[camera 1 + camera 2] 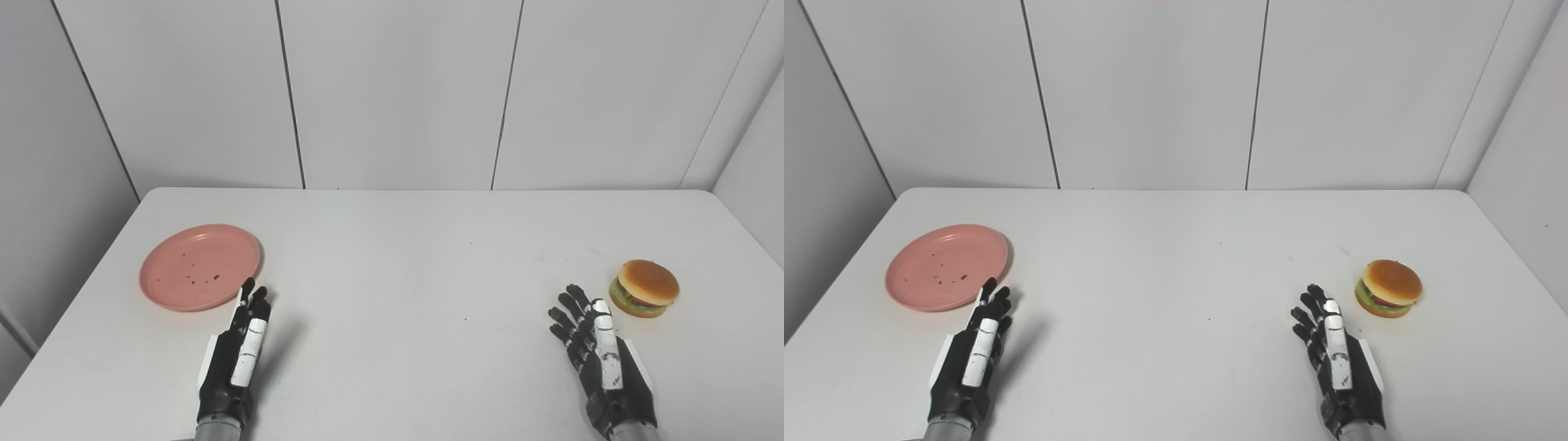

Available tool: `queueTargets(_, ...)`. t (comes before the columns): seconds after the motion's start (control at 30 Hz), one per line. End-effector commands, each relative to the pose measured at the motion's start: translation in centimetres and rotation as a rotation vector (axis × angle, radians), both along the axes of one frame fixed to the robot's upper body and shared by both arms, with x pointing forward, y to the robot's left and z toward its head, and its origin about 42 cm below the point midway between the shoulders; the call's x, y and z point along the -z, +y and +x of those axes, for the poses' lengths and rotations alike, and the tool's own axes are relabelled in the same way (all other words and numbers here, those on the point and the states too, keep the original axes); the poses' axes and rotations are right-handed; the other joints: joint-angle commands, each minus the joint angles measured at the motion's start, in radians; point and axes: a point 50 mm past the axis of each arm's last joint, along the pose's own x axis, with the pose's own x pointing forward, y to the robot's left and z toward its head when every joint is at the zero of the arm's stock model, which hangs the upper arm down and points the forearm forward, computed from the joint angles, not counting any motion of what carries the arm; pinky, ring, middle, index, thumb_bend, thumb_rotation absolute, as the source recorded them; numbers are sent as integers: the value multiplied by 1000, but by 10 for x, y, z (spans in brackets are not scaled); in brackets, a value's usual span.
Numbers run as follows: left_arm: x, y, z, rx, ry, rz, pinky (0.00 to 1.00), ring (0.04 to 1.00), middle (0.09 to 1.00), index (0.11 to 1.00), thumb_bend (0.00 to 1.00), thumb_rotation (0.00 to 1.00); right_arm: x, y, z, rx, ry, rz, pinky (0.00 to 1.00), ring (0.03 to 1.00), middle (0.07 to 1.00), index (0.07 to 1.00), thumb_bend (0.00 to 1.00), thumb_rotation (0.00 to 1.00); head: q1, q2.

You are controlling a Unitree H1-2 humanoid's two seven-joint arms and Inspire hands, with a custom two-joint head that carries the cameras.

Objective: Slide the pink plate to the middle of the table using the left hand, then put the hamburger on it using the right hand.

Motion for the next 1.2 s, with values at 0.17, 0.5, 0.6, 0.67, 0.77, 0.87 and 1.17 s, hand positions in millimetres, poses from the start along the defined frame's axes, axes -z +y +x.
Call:
queueTargets(0.17, -14, 1, 4, 0, -57, 24, 1000, 992, 981, 1000, 883, 859, -8, 0, 3, -8, -26, -3, 959, 905, 942, 932, 802, 1000, -12, 0)
queueTargets(0.5, -14, 5, 5, -6, -56, 14, 1000, 983, 971, 1000, 877, 851, -10, 5, 3, -15, -25, -1, 953, 915, 947, 941, 799, 1000, -27, 0)
queueTargets(0.6, -13, 6, 5, -7, -57, 15, 1000, 979, 970, 1000, 873, 854, -10, 5, 2, -17, -27, -3, 948, 917, 948, 942, 797, 1000, -27, 0)
queueTargets(0.67, -13, 6, 5, -7, -57, 17, 1000, 979, 970, 1000, 874, 856, -10, 4, 3, -19, -28, -2, 948, 917, 948, 941, 797, 1000, -27, 0)
queueTargets(0.77, -13, 7, 5, -5, -59, 16, 1000, 980, 973, 1000, 874, 855, -10, 4, 2, -18, -28, -2, 949, 918, 948, 939, 798, 1000, -29, 0)
queueTargets(0.87, -13, 7, 5, -4, -60, 18, 1000, 980, 972, 1000, 864, 854, -10, 5, 2, -16, -27, -2, 950, 918, 947, 937, 796, 1000, -30, -1)
queueTargets(1.17, -11, 7, 5, -1, -63, 7, 1000, 984, 976, 1000, 852, 850, -8, 4, 3, -14, -38, -13, 955, 922, 949, 941, 802, 1000, -23, -12)
